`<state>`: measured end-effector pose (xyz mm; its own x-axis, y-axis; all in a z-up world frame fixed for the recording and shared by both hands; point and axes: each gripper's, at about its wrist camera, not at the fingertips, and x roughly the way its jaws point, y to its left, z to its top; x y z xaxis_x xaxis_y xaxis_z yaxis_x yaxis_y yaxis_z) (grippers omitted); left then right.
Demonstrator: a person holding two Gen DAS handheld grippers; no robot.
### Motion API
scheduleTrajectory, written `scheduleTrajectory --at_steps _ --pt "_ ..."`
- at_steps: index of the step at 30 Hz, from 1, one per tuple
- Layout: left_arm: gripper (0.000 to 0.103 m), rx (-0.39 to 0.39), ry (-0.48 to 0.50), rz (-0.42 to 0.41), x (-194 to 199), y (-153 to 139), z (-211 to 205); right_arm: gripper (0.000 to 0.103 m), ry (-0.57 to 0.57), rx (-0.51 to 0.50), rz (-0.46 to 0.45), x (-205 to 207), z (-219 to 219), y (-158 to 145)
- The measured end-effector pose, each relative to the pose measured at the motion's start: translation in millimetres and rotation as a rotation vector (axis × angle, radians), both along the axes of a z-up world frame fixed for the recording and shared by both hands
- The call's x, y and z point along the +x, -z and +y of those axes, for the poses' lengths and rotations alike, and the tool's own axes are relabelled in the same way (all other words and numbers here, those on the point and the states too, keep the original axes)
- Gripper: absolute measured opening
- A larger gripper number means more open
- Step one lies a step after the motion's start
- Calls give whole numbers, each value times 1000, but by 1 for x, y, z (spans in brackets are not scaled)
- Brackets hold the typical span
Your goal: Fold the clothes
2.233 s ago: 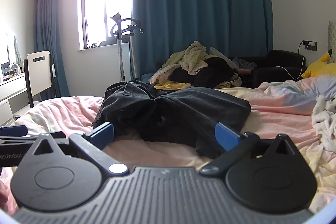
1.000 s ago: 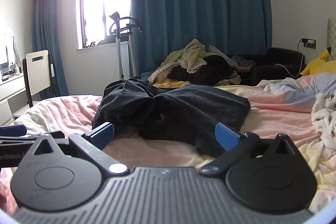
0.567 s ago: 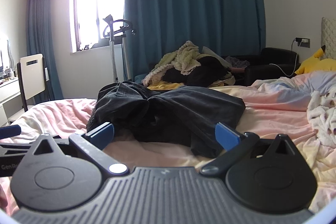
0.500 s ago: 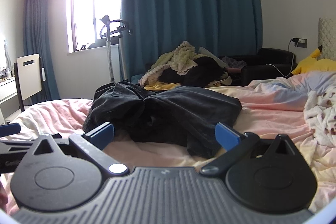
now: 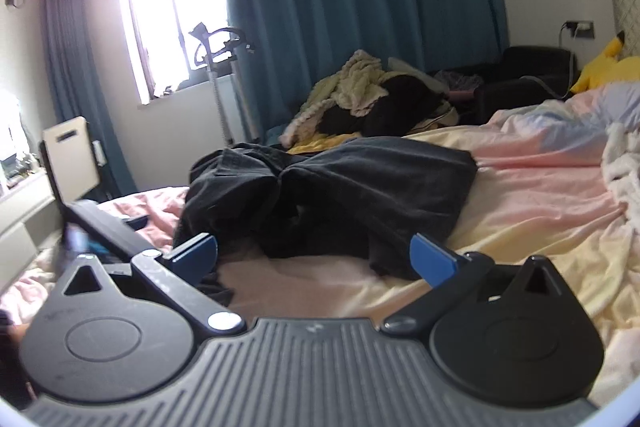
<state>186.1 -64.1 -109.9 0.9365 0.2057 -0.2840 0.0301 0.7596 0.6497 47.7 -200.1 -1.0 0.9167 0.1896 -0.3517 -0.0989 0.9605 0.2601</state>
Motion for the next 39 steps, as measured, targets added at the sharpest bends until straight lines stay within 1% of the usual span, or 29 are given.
scheduleTrajectory --at_steps 2,4,5,6,7,8,10,11,12,14,16,17,18,21,24,28,30,32,33,34,35,38,39 --pt "102 27 -44 -9 19 11 0 103 -4 -12 19 5 -3 5" --pt "100 51 -72 -31 34 16 -2 103 -5 14 49 11 -9 11" --pt "96 63 -81 -43 41 18 -3 103 -12 34 59 14 -12 15" --pt "87 69 -87 -49 46 19 -3 103 -17 49 69 17 -14 18" --pt "78 60 -85 -40 50 18 -3 103 -18 46 76 20 -15 21" --pt "55 40 -87 -38 51 16 -3 103 -15 36 83 23 -15 25" --pt "47 -22 -131 -83 48 4 3 103 -5 25 93 29 -18 30" --pt "44 -68 -162 -102 46 -5 8 103 2 27 97 31 -20 32" --pt "37 -122 -201 -125 44 -16 16 103 14 25 99 33 -22 34" --pt "32 -232 -266 -173 36 -39 35 103 45 5 96 36 -24 35" --pt "28 -321 -306 -210 26 -63 53 103 68 -18 85 38 -25 36" --pt "26 -359 -314 -227 20 -75 62 103 75 -30 79 38 -25 36" --pt "23 -379 -313 -241 14 -86 68 103 78 -43 75 38 -24 36" --pt "18 -398 -281 -288 -7 -123 78 103 87 -79 58 36 -20 35" --pt "16 -438 -259 -305 -29 -155 90 103 96 -106 30 32 -18 32" --pt "14 -424 -241 -343 -66 -173 108 103 98 -113 9 25 -17 26" --pt "13 -422 -248 -333 -82 -174 126 103 90 -115 -5 19 -16 22" --pt "13 -414 -259 -295 -99 -168 147 103 75 -117 -25 13 -14 19" --pt "14 -398 -262 -265 -108 -161 157 103 67 -117 -31 11 -12 18" --pt "14 -382 -263 -225 -112 -151 166 103 59 -116 -33 9 -11 17" --pt "13 -377 -262 -169 -115 -138 176 103 48 -115 -36 8 -9 17" --pt "14 -391 -282 27 -111 -107 197 103 18 -119 -48 11 -3 16" --pt "15 -398 -288 81 -108 -100 203 103 9 -120 -47 12 -1 17"
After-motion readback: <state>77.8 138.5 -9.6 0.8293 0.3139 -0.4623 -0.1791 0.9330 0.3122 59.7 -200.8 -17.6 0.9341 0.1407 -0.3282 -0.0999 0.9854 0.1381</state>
